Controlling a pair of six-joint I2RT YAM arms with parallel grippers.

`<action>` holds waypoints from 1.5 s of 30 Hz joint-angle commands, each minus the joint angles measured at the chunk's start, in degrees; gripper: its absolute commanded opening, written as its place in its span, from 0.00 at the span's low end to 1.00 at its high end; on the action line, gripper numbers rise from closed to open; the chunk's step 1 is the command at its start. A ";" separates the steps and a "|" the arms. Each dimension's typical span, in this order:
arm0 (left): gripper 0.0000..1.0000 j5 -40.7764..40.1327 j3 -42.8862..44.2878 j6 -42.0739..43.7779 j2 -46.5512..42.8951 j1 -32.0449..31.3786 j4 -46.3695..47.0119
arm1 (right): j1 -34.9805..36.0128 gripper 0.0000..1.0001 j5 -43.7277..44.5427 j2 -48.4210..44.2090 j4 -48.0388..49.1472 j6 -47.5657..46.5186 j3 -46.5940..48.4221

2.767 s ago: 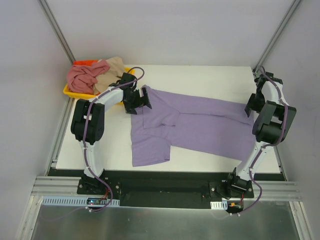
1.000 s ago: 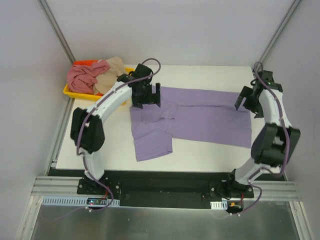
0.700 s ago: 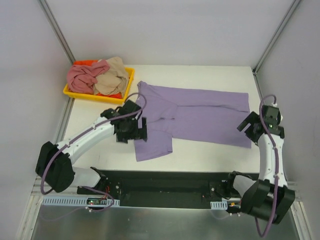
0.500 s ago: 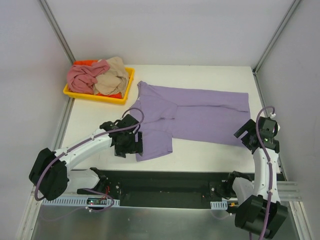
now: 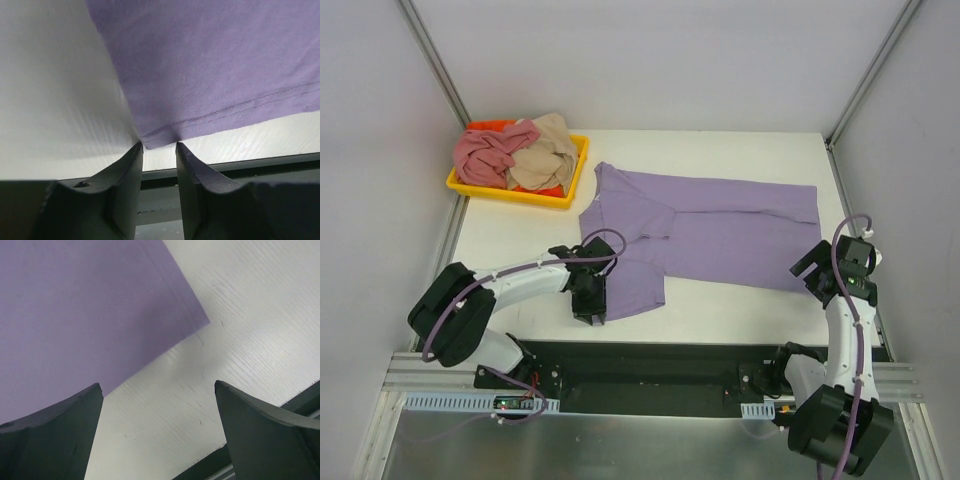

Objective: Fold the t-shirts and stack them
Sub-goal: Grap the side of the flattened tshirt closest away from the robot with both arms

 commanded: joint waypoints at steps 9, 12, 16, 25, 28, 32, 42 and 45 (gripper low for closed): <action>0.20 -6.50 3.85 -2.40 6.88 -1.44 -0.05 | -1.32 0.96 0.32 -0.59 0.21 0.59 -2.81; 0.17 -6.50 5.78 -0.91 8.11 -1.35 -0.22 | -1.41 0.96 -0.03 -0.94 -0.05 0.51 -3.33; 0.00 -7.91 8.68 2.25 9.60 -1.35 -0.14 | -1.41 0.96 0.50 -1.29 -1.46 0.33 -3.25; 0.00 -8.96 12.73 7.18 1.53 -1.44 0.56 | -1.67 0.96 3.04 1.25 -1.03 1.82 -2.81; 0.00 -7.03 15.54 8.50 1.52 -1.35 2.14 | -2.20 0.97 2.09 5.73 1.69 2.35 -1.40; 0.00 -6.94 19.40 9.20 3.45 -1.26 2.50 | -2.73 0.99 0.24 12.40 7.05 3.31 -0.44; 0.00 -11.94 23.54 7.80 3.72 1.81 3.11 | -2.99 0.79 -1.43 27.00 17.60 7.53 1.24; 0.00 -12.74 25.29 7.88 3.54 2.69 3.90 | -2.99 0.77 -0.91 28.85 20.42 7.98 0.53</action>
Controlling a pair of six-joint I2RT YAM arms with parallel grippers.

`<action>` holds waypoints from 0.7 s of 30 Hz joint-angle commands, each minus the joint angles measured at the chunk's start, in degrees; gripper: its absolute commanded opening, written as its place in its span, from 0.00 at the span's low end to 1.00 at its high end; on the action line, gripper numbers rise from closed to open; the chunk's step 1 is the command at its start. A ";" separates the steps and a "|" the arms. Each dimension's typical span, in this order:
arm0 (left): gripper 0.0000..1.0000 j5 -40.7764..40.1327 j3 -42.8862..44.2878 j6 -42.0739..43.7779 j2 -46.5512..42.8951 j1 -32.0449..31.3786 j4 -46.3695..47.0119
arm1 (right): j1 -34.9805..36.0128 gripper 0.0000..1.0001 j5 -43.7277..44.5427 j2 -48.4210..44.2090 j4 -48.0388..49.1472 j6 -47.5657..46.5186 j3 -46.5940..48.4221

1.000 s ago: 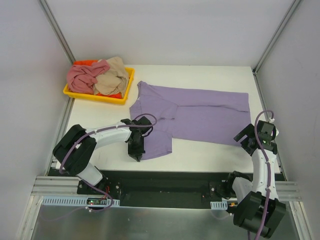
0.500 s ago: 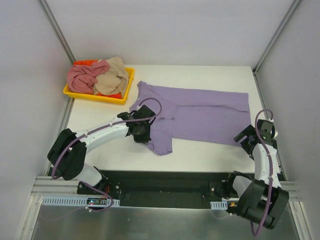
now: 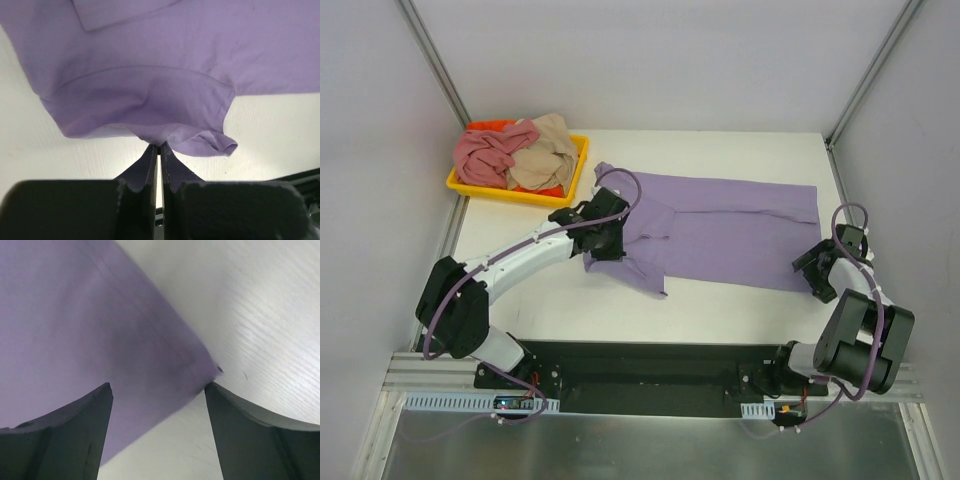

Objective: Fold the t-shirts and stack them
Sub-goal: Grap the side of the flattened tshirt closest away from the robot with both arms, then fold the other side of the tshirt into a rectangle

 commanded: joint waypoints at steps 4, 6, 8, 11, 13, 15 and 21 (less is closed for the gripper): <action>0.00 -4.88 5.26 0.30 -0.52 2.23 2.47 | -0.39 0.60 -2.11 5.85 5.41 2.42 2.13; 0.00 -4.62 6.23 0.48 -0.61 3.11 2.82 | -0.30 0.43 -3.34 6.30 5.05 2.16 2.84; 0.00 -4.44 6.85 0.83 -0.70 3.73 3.26 | -0.30 0.29 -3.61 5.42 4.88 2.07 2.75; 0.00 -3.48 8.42 1.70 -0.18 4.87 3.96 | -0.30 0.12 -3.00 3.66 4.09 1.29 2.93; 0.00 -2.60 9.39 1.97 0.44 5.75 4.23 | -0.30 0.03 -3.61 2.61 3.65 0.06 3.71; 0.00 -1.89 10.18 1.97 0.70 6.54 4.58 | -0.30 0.01 -4.31 2.34 2.51 -1.00 5.12; 0.00 -1.28 13.52 3.11 1.58 8.74 5.11 | -0.30 0.01 -7.91 2.17 0.92 -2.85 7.85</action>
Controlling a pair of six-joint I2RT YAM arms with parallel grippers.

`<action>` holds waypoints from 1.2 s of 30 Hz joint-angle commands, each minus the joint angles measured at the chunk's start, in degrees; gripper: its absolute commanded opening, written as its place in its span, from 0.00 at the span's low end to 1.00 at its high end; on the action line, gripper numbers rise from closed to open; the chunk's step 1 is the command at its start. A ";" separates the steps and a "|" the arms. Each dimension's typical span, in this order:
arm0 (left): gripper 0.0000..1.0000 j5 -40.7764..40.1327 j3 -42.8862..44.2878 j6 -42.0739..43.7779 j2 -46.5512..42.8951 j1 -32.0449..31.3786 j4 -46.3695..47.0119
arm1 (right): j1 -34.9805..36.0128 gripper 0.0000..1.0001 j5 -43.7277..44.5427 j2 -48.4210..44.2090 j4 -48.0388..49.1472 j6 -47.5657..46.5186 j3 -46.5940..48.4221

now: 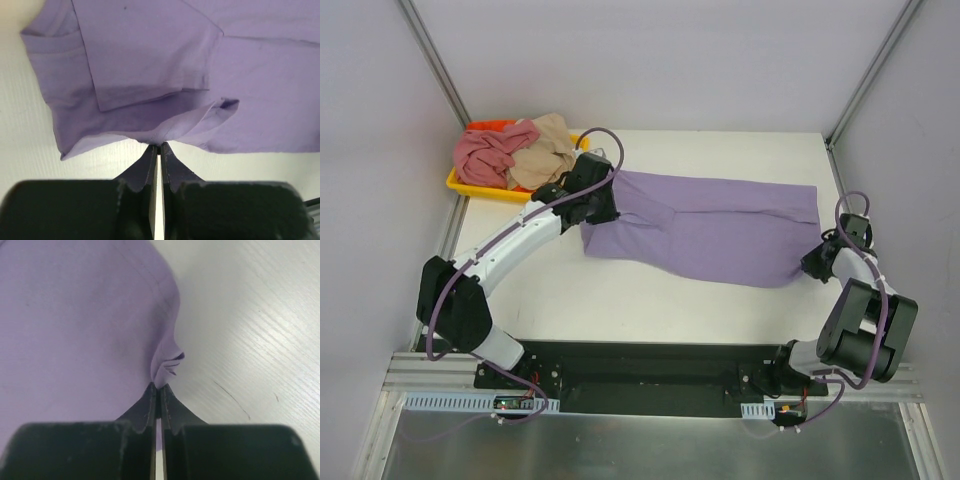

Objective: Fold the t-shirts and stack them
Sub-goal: Fold the other side of the tshirt into a rectangle

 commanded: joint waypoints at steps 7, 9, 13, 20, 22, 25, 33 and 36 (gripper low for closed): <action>0.00 1.35 8.76 5.40 3.36 2.76 2.55 | -0.21 0.01 -5.61 -0.46 -3.65 -2.85 8.55; 0.00 1.79 10.87 6.19 4.94 3.64 2.64 | -0.21 0.01 -5.52 0.95 -4.09 -2.94 10.57; 0.00 2.93 15.26 9.26 7.76 5.83 3.43 | -0.21 0.01 -6.05 4.47 -4.62 -2.94 14.96; 0.00 2.49 23.87 13.75 15.14 8.56 4.75 | -0.21 0.01 -5.88 11.40 -5.41 -3.12 23.22; 0.00 2.49 26.42 14.10 18.03 9.70 4.93 | -0.21 0.01 -6.05 14.13 -5.59 -2.94 25.77; 0.00 4.42 30.99 16.12 23.13 11.11 4.93 | -0.04 0.04 -6.58 18.78 -5.59 -2.50 29.55; 0.71 4.87 41.90 17.09 35.97 14.54 3.52 | 1.80 0.65 -6.15 27.67 -8.04 -4.25 40.80; 0.99 5.99 41.82 16.74 35.45 14.89 2.91 | 4.52 0.84 -1.06 25.84 -10.24 -8.11 42.74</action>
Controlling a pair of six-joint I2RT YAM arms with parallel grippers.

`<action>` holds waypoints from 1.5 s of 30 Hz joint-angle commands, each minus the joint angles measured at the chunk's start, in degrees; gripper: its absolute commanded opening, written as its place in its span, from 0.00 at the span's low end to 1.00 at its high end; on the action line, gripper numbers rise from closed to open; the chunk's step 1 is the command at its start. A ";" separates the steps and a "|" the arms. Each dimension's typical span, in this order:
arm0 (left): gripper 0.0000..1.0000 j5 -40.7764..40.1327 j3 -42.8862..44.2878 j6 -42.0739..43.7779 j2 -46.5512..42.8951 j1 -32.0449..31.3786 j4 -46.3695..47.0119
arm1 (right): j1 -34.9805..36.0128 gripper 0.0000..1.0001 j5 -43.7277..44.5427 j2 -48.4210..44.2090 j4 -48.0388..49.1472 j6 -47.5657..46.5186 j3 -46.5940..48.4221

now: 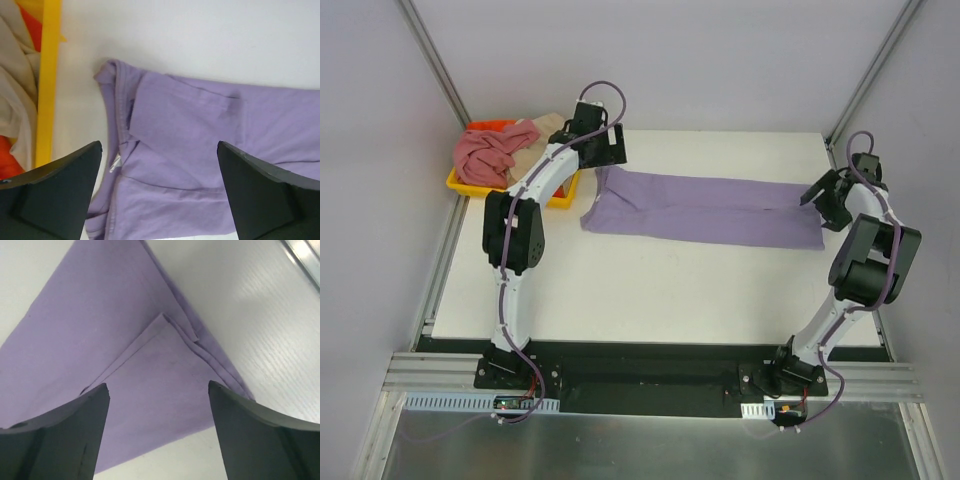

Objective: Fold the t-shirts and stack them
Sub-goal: Fold the other side of the tshirt into a rectangle, then rotate the tshirt 90 degrees

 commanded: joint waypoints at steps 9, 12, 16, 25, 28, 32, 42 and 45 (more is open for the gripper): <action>0.99 18.26 -9.34 -9.44 -8.04 -0.50 -0.02 | 11.89 0.96 -2.84 -0.12 -4.79 -10.92 8.39; 0.99 22.04 -9.53 -11.99 -5.15 -2.52 0.07 | 13.83 0.96 -8.22 6.82 -6.63 -10.83 14.45; 0.99 27.84 -9.61 -18.57 -0.40 -2.97 0.07 | 15.76 0.96 -9.02 15.00 -11.20 -10.92 24.46; 0.99 28.29 -2.96 -25.45 10.14 -2.53 0.07 | 15.94 0.96 -7.81 17.15 -20.61 -10.13 22.78; 0.99 30.48 4.33 -27.82 15.77 -1.91 -0.02 | 15.94 0.96 -8.57 8.28 -16.58 -7.50 7.23; 0.99 29.87 15.84 -30.80 23.06 -1.82 0.16 | 17.34 0.96 -13.50 -7.36 -8.42 -3.54 -14.83; 0.99 27.77 29.84 -42.67 35.20 -2.35 19.40 | 49.56 0.96 -21.66 -27.96 2.84 9.29 -40.73; 0.99 27.76 32.39 -44.52 37.14 -2.26 21.78 | 56.88 0.96 -25.10 -27.17 3.48 7.73 -36.00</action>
